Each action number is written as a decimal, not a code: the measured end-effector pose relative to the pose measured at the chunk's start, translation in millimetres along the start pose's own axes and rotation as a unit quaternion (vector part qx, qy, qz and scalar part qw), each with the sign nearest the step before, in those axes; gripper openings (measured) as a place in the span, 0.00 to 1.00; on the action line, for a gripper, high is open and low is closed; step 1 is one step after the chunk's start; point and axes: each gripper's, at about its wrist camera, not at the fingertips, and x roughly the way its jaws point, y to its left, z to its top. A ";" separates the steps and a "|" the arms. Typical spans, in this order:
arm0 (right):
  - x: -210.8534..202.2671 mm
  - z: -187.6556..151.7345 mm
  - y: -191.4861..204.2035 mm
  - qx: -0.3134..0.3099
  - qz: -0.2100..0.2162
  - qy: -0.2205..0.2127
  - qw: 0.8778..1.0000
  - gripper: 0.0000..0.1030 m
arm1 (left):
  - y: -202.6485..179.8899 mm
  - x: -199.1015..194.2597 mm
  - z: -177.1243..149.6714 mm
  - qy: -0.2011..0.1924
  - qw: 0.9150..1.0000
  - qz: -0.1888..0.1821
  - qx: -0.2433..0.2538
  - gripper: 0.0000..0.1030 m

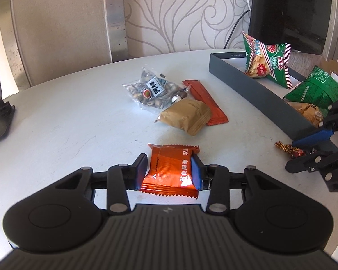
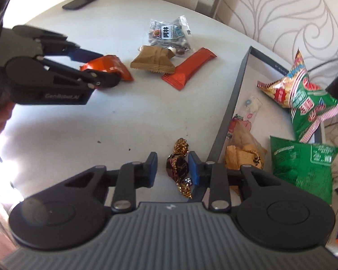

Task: Organize snacks
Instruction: 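Grasp the orange square packet with left gripper while right gripper grasps the twisted brown candy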

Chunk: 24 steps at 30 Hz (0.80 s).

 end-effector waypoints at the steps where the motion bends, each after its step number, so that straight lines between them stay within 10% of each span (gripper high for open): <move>1: 0.9 0.1 -2.2 0.013 0.012 0.000 1.000 0.21 | 0.7 -0.7 -0.4 0.000 1.000 0.002 0.000 0.45; 7: 2.4 2.1 14.5 0.031 0.085 -0.024 0.996 0.20 | 2.2 -4.6 -2.4 0.004 1.000 0.008 0.000 0.45; 16: -5.7 -2.3 15.3 0.019 0.076 -0.023 0.997 0.31 | 5.2 -10.2 -5.3 0.012 1.000 0.015 -0.012 0.48; 24: -5.8 -5.8 19.7 0.013 0.077 -0.021 0.997 0.21 | 6.3 -14.2 -8.6 0.013 1.000 0.010 -0.018 0.45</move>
